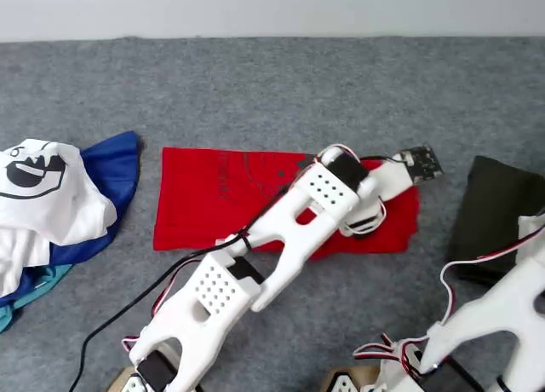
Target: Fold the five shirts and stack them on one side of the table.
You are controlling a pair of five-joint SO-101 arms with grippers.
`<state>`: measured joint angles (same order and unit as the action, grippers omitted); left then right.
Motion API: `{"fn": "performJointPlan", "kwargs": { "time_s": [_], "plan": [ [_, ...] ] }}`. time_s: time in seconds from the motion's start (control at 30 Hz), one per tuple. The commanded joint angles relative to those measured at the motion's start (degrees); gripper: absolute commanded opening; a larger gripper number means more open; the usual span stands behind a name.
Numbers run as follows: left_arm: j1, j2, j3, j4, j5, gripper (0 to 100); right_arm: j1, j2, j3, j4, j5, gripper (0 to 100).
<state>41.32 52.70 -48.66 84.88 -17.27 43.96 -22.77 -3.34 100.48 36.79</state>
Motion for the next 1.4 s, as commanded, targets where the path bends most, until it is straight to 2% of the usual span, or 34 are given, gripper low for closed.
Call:
{"fn": "performJointPlan", "kwargs": {
  "time_s": [0.0,0.3,0.6,1.03,1.2,1.37],
  "plan": [
    [-1.93,-3.08,-1.45,-2.46,-0.35,22,0.4,-1.71,-0.44,2.24,0.62,2.2],
    [-0.79,-1.93,-7.87,4.66,-1.85,21,0.4,-1.45,-0.44,2.24,0.62,2.2],
    [6.07,-1.93,-15.6,15.47,-1.85,21,0.4,-1.36,-0.44,2.24,0.62,2.2],
    [8.53,-2.29,-14.64,15.74,-1.67,21,0.48,-1.27,-0.44,2.24,0.62,2.2],
    [11.08,-4.66,-8.48,15.74,-2.11,15,0.48,-1.27,-0.44,2.24,0.62,2.2],
    [6.59,-7.65,-7.96,12.75,-2.02,14,0.48,-1.19,-0.44,2.24,0.62,2.2]
  ]
}}
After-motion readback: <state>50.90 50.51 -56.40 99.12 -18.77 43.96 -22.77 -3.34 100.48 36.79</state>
